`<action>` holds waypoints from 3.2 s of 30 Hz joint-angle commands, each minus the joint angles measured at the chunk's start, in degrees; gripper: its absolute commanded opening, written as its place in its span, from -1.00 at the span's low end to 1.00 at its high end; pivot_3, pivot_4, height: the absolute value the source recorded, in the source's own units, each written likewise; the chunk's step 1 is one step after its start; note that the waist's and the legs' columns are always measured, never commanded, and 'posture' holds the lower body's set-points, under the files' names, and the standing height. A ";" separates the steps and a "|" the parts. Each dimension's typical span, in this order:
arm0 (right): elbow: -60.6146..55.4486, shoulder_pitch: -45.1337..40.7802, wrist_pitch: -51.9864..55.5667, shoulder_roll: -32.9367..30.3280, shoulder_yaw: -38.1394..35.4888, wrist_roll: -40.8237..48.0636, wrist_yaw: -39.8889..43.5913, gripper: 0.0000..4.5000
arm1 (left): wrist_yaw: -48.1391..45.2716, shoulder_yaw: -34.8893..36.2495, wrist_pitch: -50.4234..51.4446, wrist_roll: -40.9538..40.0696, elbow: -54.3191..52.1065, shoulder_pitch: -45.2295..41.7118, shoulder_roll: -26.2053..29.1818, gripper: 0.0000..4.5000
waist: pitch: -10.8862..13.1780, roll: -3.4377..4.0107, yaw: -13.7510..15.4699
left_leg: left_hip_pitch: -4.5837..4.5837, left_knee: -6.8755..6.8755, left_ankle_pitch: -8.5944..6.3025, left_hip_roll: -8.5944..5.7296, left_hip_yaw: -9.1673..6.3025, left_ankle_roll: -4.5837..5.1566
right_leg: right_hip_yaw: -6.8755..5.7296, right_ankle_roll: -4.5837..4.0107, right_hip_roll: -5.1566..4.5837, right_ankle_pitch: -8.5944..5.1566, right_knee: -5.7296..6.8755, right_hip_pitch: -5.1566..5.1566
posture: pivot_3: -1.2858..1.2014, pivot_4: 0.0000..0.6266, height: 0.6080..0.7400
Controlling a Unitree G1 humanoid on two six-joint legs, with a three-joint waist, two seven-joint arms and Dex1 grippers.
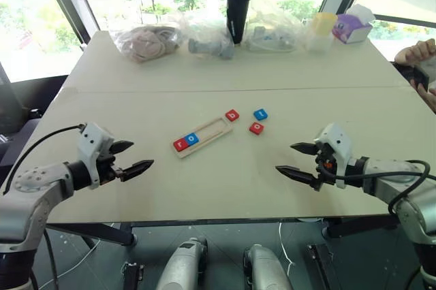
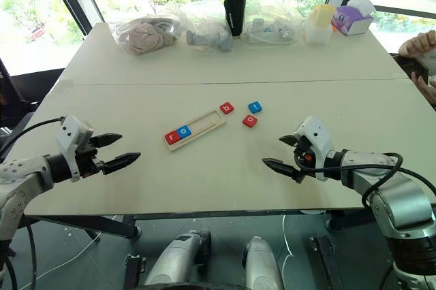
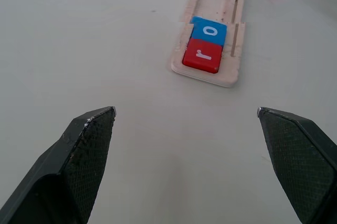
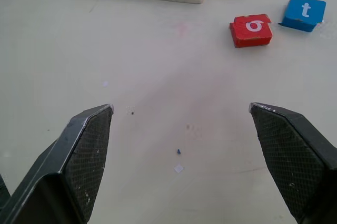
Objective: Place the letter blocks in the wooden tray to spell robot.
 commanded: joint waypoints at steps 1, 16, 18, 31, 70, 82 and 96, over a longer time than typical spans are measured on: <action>-3.07 -6.44 1.25 -0.51 2.61 -1.28 -1.96 0.91 | 3.84 -5.95 3.76 1.41 -3.97 -10.82 0.37 1.00 | 0.04 -0.05 0.22 | 0.00 0.01 0.00 0.00 0.00 0.00 | 0.00 0.00 0.00 0.00 0.00 0.00 | 0.03 -0.52 1.00; -18.47 -6.28 9.51 6.69 8.34 3.60 -10.11 0.91 | -1.11 -28.64 -9.67 19.15 21.16 -29.81 -7.20 1.00 | 0.01 -0.12 0.16 | -0.06 0.12 0.00 -0.01 0.02 0.04 | -0.04 0.01 0.03 0.04 0.13 -0.05 | 0.03 -0.52 1.00; -19.63 -5.68 10.15 7.06 8.63 3.92 -11.04 0.91 | -1.65 -29.50 -10.75 20.32 23.05 -30.50 -8.50 1.00 | 0.01 -0.12 0.09 | -0.06 0.13 0.00 -0.01 0.03 0.05 | -0.04 0.01 0.02 0.04 0.12 -0.04 | 0.03 -0.52 1.00; -21.38 -4.61 11.69 7.16 7.96 5.69 -13.16 0.91 | -2.65 -30.83 -10.03 23.50 24.44 -26.97 -11.82 1.00 | -0.01 -0.13 0.05 | 0.03 0.15 0.01 -0.02 0.02 0.07 | -0.04 0.02 0.02 0.05 0.16 0.05 | 0.03 -0.52 1.00; -13.12 2.33 5.50 0.87 1.43 2.87 -8.58 0.92 | -28.00 -32.35 -33.61 26.68 25.96 -24.33 -1.18 0.98 | -0.08 -0.11 0.07 | 0.02 0.10 -0.02 0.00 0.03 0.10 | -0.06 0.00 -0.02 0.03 -0.03 0.11 | 0.03 -0.52 1.00; 6.11 -18.97 4.15 12.63 9.60 -4.90 -16.34 0.92 | -26.34 -6.47 5.24 -1.65 10.38 -21.10 7.76 0.98 | 0.04 -0.24 -1.87 | 0.11 0.14 0.00 0.08 0.00 0.13 | -0.12 0.00 0.06 0.03 0.19 0.01 | 0.03 -0.52 1.00; 56.36 -49.15 -8.21 33.83 19.67 -20.12 -19.40 0.92 | -2.04 0.93 10.35 -6.22 -4.08 -15.06 -3.19 0.98 | 0.05 -0.28 -1.72 | 0.12 0.11 0.08 -0.09 0.03 -0.06 | -0.10 0.36 0.10 0.38 0.41 -0.05 | 0.03 -0.52 1.00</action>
